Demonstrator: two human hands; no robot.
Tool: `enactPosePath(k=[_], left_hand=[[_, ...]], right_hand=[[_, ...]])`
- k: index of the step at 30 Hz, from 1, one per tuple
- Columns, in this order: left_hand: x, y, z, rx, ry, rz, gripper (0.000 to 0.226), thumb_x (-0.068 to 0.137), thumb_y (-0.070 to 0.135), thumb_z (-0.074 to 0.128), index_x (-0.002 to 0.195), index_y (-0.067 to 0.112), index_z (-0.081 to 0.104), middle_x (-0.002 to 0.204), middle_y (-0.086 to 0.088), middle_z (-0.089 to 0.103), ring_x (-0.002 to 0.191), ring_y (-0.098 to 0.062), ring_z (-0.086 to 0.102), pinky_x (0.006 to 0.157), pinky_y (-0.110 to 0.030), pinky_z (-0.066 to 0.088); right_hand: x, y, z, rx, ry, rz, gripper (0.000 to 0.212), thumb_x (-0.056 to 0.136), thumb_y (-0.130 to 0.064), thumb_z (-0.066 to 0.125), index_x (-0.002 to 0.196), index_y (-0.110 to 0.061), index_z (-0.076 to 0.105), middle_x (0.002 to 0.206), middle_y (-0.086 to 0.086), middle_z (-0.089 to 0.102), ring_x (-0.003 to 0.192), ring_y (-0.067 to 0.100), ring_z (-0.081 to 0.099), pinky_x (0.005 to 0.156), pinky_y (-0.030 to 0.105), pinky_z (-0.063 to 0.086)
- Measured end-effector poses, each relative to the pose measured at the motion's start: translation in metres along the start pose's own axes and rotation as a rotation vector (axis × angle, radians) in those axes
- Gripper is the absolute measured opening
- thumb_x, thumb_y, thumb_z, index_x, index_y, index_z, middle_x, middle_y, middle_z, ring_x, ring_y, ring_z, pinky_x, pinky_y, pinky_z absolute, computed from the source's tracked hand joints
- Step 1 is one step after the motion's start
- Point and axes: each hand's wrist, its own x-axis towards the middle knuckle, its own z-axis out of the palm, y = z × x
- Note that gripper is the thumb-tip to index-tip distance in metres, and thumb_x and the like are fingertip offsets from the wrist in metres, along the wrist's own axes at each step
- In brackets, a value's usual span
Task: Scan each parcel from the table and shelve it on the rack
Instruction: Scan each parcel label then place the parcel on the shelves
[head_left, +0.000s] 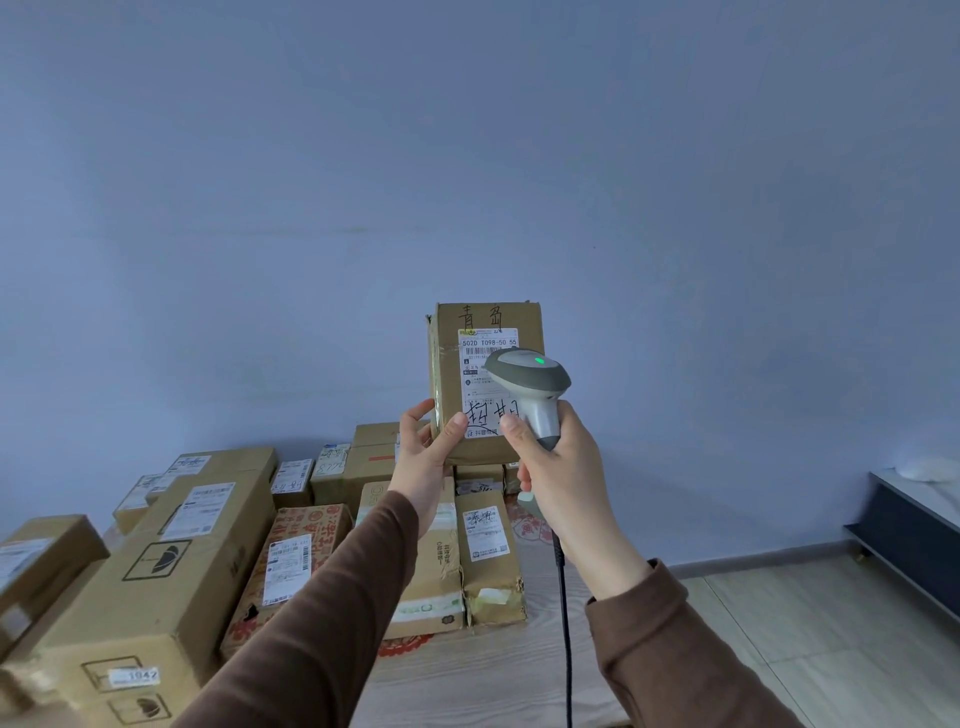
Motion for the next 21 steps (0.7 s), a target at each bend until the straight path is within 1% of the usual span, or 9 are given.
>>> enactPosePath(k=[2,3,6,9,11,14,17,20,21], left_hand=[[-0.002,0.003,-0.007,0.0,0.005,-0.009,0.083,0.072,0.053,0.088,0.139,0.032,0.046,0.132,-0.013,0.068,0.123,-0.031,0.065,0.108,-0.047,0.05],[-0.004,0.005,-0.011,-0.002,0.011,-0.007,0.085,0.068,0.055,0.088,0.138,0.033,0.047,0.132,-0.014,0.069,0.121,-0.031,0.066,0.11,-0.049,0.049],[-0.012,0.016,-0.023,-0.011,0.037,-0.001,0.074,0.076,0.053,0.087,0.137,0.037,0.048,0.132,-0.014,0.07,0.113,-0.026,0.069,0.105,-0.046,0.052],[-0.023,0.032,-0.039,-0.026,0.083,0.023,0.062,0.082,0.05,0.077,0.136,0.045,0.048,0.129,-0.007,0.072,0.117,-0.025,0.069,0.11,-0.045,0.05],[-0.033,0.047,-0.051,-0.026,0.137,0.046,0.059,0.092,0.046,0.07,0.145,0.041,0.045,0.126,-0.002,0.074,0.114,-0.019,0.071,0.109,-0.042,0.052],[-0.05,0.068,-0.072,0.0,0.222,0.08,0.055,0.1,0.047,0.063,0.15,0.034,0.045,0.122,0.005,0.075,0.106,-0.011,0.074,0.102,-0.036,0.055],[-0.076,0.089,-0.094,0.011,0.306,0.091,0.062,0.096,0.054,0.066,0.15,0.033,0.046,0.135,-0.001,0.069,0.121,-0.019,0.068,0.11,-0.043,0.051],[-0.111,0.115,-0.114,0.04,0.414,0.122,0.058,0.099,0.053,0.06,0.15,0.03,0.045,0.138,-0.004,0.067,0.113,-0.015,0.07,0.096,-0.034,0.057],[-0.125,0.124,-0.121,0.052,0.453,0.13,0.058,0.099,0.055,0.06,0.15,0.031,0.046,0.138,-0.004,0.067,0.113,-0.015,0.069,0.098,-0.035,0.055]], right_hand=[[-0.001,-0.001,0.0,0.032,0.002,-0.006,0.023,0.096,-0.036,0.069,0.101,-0.017,0.058,0.075,0.002,0.061,0.051,0.007,0.054,0.049,0.017,0.046],[-0.001,-0.002,0.0,0.043,0.006,-0.013,0.022,0.096,-0.035,0.069,0.101,-0.017,0.058,0.074,0.001,0.061,0.051,0.007,0.054,0.05,0.016,0.045],[0.005,-0.002,0.0,0.083,0.027,-0.034,0.021,0.096,-0.032,0.07,0.103,-0.016,0.058,0.072,-0.001,0.057,0.053,0.007,0.053,0.052,0.013,0.045],[0.018,0.0,0.005,0.13,0.035,-0.018,0.023,0.094,-0.033,0.072,0.103,-0.019,0.057,0.074,-0.009,0.059,0.06,0.013,0.055,0.06,0.022,0.049],[0.025,0.0,0.013,0.166,0.01,0.004,0.025,0.093,-0.029,0.074,0.11,-0.021,0.057,0.08,-0.013,0.064,0.062,0.013,0.056,0.065,0.03,0.051],[0.03,-0.003,0.034,0.291,-0.086,0.052,0.035,0.092,-0.019,0.075,0.12,-0.027,0.054,0.1,-0.005,0.071,0.057,0.01,0.052,0.063,0.031,0.052],[0.029,-0.012,0.063,0.389,-0.224,0.074,0.05,0.091,-0.017,0.077,0.13,-0.035,0.052,0.116,0.003,0.071,0.06,0.009,0.054,0.061,0.024,0.053],[0.017,-0.027,0.097,0.448,-0.358,0.085,0.054,0.09,-0.015,0.078,0.133,-0.035,0.052,0.118,0.004,0.071,0.063,0.011,0.058,0.063,0.025,0.052],[0.01,-0.033,0.109,0.466,-0.406,0.085,0.053,0.091,-0.015,0.077,0.133,-0.034,0.052,0.116,0.003,0.071,0.06,0.012,0.056,0.062,0.025,0.052]])
